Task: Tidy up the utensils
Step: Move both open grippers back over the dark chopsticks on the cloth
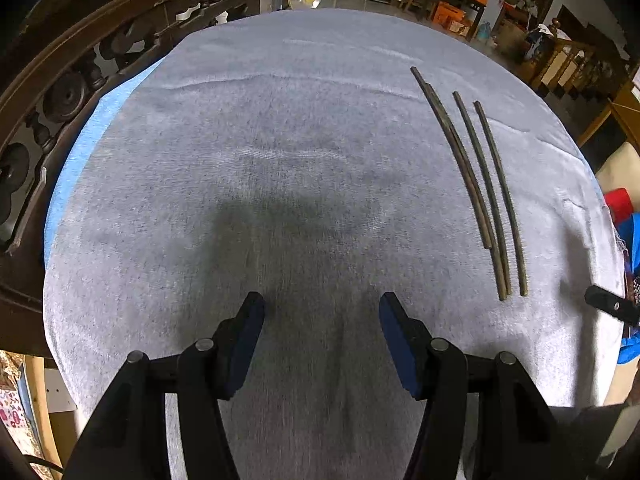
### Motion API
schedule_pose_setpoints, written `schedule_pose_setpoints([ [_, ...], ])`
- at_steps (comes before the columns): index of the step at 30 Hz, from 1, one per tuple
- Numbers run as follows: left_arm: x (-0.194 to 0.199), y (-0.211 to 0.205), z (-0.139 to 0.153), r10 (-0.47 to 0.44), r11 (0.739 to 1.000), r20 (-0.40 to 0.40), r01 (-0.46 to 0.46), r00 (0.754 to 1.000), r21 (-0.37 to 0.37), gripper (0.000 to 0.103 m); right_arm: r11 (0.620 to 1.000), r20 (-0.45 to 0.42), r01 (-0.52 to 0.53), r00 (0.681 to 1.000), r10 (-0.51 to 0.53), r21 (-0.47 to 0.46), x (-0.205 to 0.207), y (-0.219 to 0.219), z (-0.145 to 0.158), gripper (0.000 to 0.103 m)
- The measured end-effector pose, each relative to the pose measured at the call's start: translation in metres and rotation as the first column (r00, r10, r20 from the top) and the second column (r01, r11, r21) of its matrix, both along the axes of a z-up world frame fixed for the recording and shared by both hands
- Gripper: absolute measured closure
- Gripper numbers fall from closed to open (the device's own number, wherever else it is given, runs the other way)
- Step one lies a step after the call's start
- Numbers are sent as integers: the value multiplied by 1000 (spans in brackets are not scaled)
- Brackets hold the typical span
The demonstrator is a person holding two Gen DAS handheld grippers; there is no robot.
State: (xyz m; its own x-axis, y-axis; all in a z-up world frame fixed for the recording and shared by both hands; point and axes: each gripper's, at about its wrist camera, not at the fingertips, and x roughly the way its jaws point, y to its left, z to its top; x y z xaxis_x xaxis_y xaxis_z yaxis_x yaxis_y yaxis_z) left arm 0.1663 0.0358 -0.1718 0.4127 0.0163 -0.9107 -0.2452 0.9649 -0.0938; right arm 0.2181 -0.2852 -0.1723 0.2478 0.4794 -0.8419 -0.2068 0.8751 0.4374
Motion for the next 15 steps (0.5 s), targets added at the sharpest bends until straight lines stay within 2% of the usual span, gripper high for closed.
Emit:
schedule_pose_setpoints([
  [3, 2, -1, 0, -5, 1000, 3, 5, 1000, 8, 43, 999, -6, -32, 999, 32, -39, 18, 14, 2, 79],
  [15, 9, 1, -1, -14, 1000, 2, 14, 1000, 10, 43, 990, -115, -116, 988, 106, -81, 120, 83, 7, 79],
])
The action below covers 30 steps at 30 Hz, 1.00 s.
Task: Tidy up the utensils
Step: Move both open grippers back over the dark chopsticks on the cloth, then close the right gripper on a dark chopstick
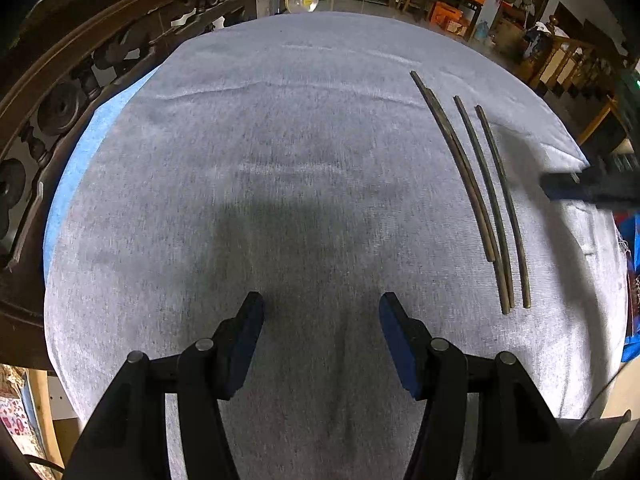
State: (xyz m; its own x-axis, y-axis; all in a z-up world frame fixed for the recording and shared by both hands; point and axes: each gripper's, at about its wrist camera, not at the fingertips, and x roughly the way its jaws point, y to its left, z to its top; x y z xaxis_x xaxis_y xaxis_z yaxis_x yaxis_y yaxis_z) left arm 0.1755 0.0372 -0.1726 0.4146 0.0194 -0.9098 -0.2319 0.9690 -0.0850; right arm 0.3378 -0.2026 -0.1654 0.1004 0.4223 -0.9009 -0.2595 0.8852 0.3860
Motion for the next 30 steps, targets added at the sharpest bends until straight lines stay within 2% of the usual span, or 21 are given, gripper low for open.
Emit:
schedule_pose_setpoints([
  [3, 0, 0, 1, -6, 1000, -3, 6, 1000, 9, 43, 999, -5, -4, 1000, 4, -48, 22, 18, -5, 79],
  [8, 0, 2, 2, -8, 1000, -7, 8, 1000, 11, 43, 994, -6, -19, 1000, 19, -111, 36, 39, -13, 80],
  [12, 4, 3, 1, -5, 1000, -13, 5, 1000, 15, 43, 982, 17, -47, 999, 51, -181, 37, 55, -16, 85],
  [13, 7, 3, 2, -5, 1000, -14, 5, 1000, 16, 43, 979, 14, -59, 998, 62, -193, 37, 59, -16, 92],
  [14, 9, 4, 2, -6, 1000, -16, 6, 1000, 14, 43, 976, 13, -71, 997, 75, -205, 37, 62, -16, 94],
  [18, 24, 0, 7, -39, 999, -23, 39, 999, 13, 43, 946, 28, -135, 988, 150, -294, 27, 64, -16, 96],
  [21, 42, -4, 11, -69, 998, -33, 69, 997, 1, 43, 929, 24, -162, 983, 180, -334, 14, 46, -17, 96],
  [26, 93, -15, 12, -139, 989, -62, 136, 988, -55, 43, 942, 6, -139, 989, 148, -306, 0, 8, -19, 96],
  [30, 134, -20, 10, -146, 985, -91, 137, 985, -105, 43, 961, 5, -113, 993, 118, -252, -5, -5, -19, 96],
])
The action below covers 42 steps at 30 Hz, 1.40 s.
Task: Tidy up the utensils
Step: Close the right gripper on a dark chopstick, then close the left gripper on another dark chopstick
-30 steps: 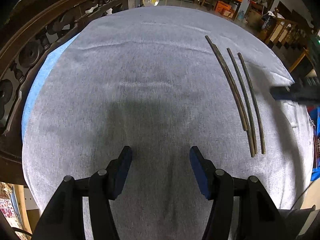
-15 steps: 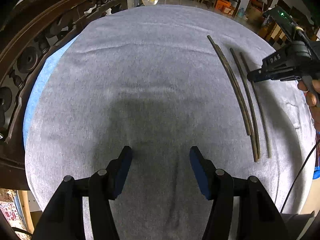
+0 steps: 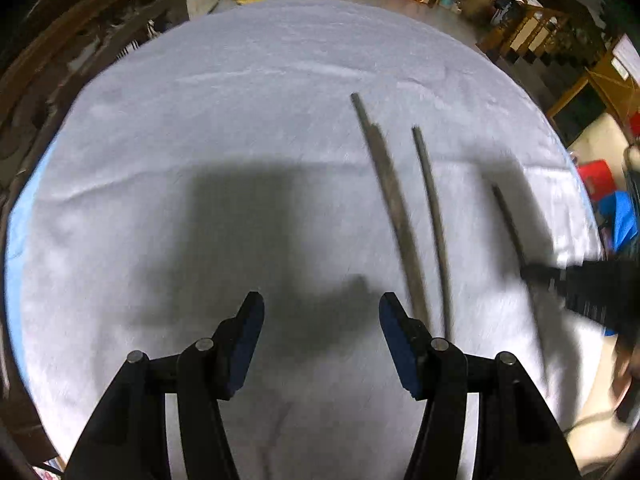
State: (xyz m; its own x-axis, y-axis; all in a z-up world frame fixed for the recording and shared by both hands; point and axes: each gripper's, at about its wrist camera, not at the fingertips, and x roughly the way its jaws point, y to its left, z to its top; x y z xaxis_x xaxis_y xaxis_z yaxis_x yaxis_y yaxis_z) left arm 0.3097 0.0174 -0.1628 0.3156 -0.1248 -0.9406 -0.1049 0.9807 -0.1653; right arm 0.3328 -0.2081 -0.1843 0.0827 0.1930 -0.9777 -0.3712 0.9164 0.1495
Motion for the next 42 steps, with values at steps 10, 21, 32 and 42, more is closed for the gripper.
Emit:
schedule_pose_setpoints([
  [10, 74, -24, -10, -14, 998, -93, 19, 996, 52, 41, 998, -10, 7, 1000, -6, 59, 3, -31, 3, 96],
  [21, 105, -36, -8, 0, 999, -141, 8, 990, 52, 39, 997, -13, 7, 1000, -6, 81, 11, -56, 5, 94],
  [32, 113, -25, -10, 30, 997, -179, -16, 983, 80, 36, 996, -16, 14, 1000, -12, 93, 10, -59, 4, 94],
  [42, 109, -24, -1, -33, 997, -235, 50, 971, 64, 68, 995, -26, 12, 1000, -10, 95, 12, -60, 2, 95],
])
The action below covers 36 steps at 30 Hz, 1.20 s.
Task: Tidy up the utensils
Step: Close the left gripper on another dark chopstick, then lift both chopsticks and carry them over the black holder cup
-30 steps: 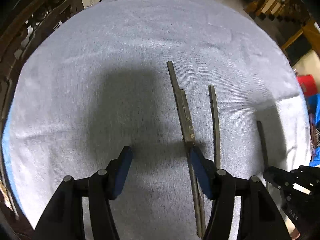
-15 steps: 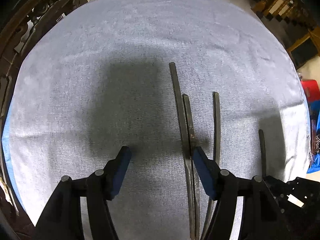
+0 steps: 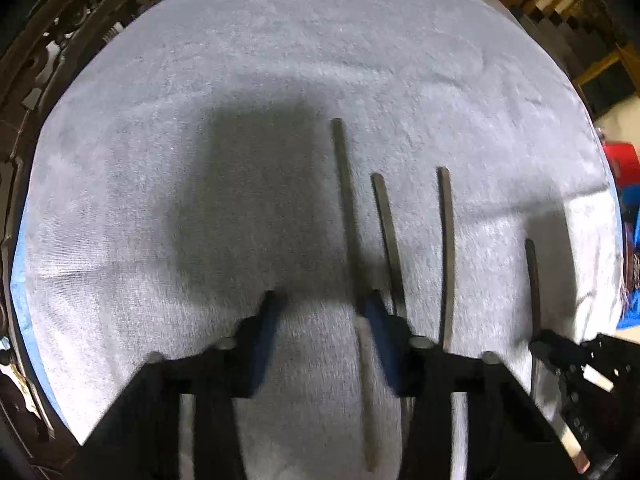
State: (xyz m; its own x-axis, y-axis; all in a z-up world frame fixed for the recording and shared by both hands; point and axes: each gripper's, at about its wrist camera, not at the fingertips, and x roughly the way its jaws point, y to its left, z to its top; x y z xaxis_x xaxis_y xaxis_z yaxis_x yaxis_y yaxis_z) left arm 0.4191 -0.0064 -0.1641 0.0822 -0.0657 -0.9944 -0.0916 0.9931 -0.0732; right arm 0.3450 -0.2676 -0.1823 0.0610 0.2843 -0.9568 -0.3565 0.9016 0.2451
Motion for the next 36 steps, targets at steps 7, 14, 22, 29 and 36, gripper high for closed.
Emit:
schedule_pose_setpoints([
  [7, 8, 7, -8, -20, 1000, -76, 21, 997, 11, 95, 999, -31, -35, 999, 34, -36, 7, 8, 0, 95],
  [14, 13, 18, -20, -79, 997, -162, 77, 984, -21, 95, 993, -63, -85, 995, 80, -84, 12, 19, 1, 95],
  [22, 37, 26, -25, -35, 999, -208, 29, 977, -32, 84, 982, -123, -129, 986, 113, -136, 25, 39, 2, 95],
  [29, 49, 11, -15, -47, 999, -180, 48, 983, 2, 83, 980, -114, -120, 988, 103, -156, 36, 44, 2, 92],
  [36, 37, 0, -11, -80, 997, -151, 81, 985, -4, 98, 971, -105, -139, 987, 121, -194, 39, 53, 4, 96],
])
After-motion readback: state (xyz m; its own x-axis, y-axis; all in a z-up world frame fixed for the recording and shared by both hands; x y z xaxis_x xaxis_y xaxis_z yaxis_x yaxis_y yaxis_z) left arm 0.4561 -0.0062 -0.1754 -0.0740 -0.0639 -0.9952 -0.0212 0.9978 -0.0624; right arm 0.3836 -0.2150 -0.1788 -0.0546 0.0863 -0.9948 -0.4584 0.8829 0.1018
